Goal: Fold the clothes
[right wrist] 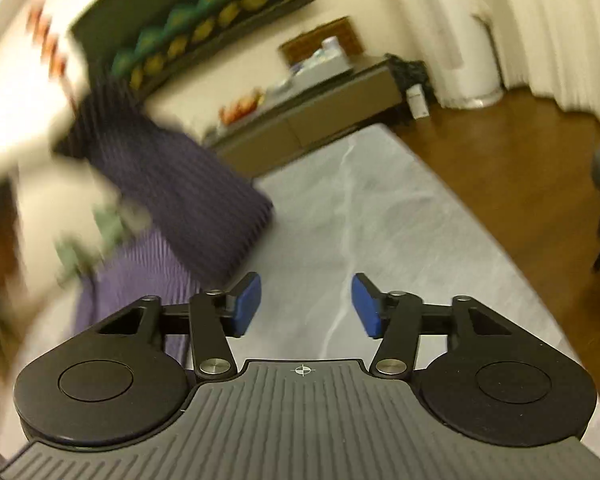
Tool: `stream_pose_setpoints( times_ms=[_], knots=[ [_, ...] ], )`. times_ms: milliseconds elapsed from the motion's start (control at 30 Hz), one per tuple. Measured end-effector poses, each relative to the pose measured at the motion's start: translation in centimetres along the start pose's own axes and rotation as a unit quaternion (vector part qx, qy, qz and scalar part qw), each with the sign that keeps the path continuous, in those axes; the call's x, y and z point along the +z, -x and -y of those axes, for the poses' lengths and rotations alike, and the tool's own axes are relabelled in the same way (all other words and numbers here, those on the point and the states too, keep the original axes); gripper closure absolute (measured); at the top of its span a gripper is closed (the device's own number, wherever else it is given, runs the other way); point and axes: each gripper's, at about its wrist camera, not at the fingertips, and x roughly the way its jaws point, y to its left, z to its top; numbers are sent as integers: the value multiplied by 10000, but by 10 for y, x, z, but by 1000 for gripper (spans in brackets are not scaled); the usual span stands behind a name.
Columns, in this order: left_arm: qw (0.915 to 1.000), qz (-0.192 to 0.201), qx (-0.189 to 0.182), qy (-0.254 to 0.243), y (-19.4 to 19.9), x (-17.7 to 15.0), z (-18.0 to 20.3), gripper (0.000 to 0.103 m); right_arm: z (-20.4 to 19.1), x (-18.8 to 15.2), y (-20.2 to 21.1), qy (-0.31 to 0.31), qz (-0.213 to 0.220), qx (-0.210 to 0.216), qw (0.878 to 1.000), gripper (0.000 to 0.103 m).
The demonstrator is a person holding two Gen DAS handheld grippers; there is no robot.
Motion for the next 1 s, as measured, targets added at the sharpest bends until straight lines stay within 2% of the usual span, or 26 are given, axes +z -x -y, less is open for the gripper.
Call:
stream_pose_setpoints(
  times_ms=[100,133,233,333,400,433,467,500,533,667,700,767,900,967,1000],
  knots=[
    [9956,-152,740,550,-14,27,-86,98,-59,-38,-6,854,-355,112,9957,40],
    [9941,-221,811,679,-21,28,-104,98,-78,-56,-9,1087,-514,166,9926,40],
    [9913,-391,828,945,-41,26,-139,98,-112,-100,-14,1424,-891,222,9855,40],
    [9927,-447,688,887,-55,21,-138,98,-130,-136,-17,1584,-1210,111,9799,41],
    [9932,-390,578,932,-58,18,-135,98,-142,-154,-16,1837,-1254,-3,9749,48],
    [9932,-372,538,966,-59,17,-134,98,-151,-161,-14,2064,-1205,-131,9709,62],
    [9931,-354,499,1000,-60,16,-133,98,-157,-165,-12,2190,-1176,-189,9684,84],
    [9931,-330,490,1014,-62,15,-134,98,-163,-168,-11,2309,-1148,-242,9659,96],
    [9931,-306,482,1029,-63,14,-136,98,-166,-170,-10,2275,-1147,-204,9668,101],
    [9923,-79,498,1132,-60,25,-145,98,-196,-176,5,2779,-534,-525,9577,103],
    [9919,-9,510,1163,-57,28,-148,98,-208,-180,9,3043,-350,-668,9496,103],
    [9912,71,570,1191,-56,36,-156,98,-241,-197,11,3855,-32,-935,9180,103],
    [9913,34,738,1091,-62,41,-166,98,-290,-233,-3,4756,-205,-695,8766,103],
    [9921,-34,781,986,-65,35,-167,98,-303,-245,-16,4972,-417,-551,8649,103],
    [9925,-69,795,931,-67,31,-168,98,-299,-235,-16,4734,-500,-286,8790,103]
  ],
)
